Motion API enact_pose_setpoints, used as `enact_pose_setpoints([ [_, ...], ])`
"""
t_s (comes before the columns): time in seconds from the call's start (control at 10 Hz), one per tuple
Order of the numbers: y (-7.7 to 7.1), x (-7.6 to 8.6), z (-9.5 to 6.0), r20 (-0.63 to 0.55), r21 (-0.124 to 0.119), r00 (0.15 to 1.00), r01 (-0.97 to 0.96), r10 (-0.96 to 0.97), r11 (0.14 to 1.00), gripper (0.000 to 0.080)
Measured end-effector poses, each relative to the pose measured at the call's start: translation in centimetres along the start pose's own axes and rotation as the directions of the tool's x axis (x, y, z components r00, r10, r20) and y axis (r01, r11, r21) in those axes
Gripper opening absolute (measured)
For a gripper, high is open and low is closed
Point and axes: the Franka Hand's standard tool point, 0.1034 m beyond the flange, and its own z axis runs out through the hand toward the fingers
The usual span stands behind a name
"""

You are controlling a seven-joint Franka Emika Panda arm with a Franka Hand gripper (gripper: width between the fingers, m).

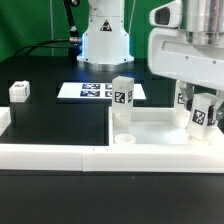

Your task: Assemble square table

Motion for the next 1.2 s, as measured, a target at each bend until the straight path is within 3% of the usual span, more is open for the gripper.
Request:
enact_pose_setpoints([
  [0.2, 0.1, 0.2, 0.1, 0.036, 0.029, 0.897, -0.442, 0.441, 0.897, 0.0290],
  [0.5, 0.2, 0.3, 0.1, 0.055, 0.038, 0.869, -0.494, 0.492, 0.868, 0.0320],
  [0.6, 0.2, 0.3, 0.2, 0.053, 0.038, 0.879, -0.475, 0.473, 0.879, 0.0502],
  [0.7, 0.1, 0.5, 0.1, 0.048, 0.044, 0.904, -0.427, 0.425, 0.903, 0.0502],
  [0.8, -0.3, 1.2, -0.3, 0.038, 0.064, 0.967, -0.252, 0.250, 0.966, 0.0618],
  [0.9, -0.5, 1.4, -0.3, 0.009, 0.096, 1.000, -0.008, 0.007, 0.995, 0.0642],
  [1.2, -0.2, 1.2, 0.1, -0.020, 0.097, 0.965, 0.261, -0.261, 0.960, 0.0648],
])
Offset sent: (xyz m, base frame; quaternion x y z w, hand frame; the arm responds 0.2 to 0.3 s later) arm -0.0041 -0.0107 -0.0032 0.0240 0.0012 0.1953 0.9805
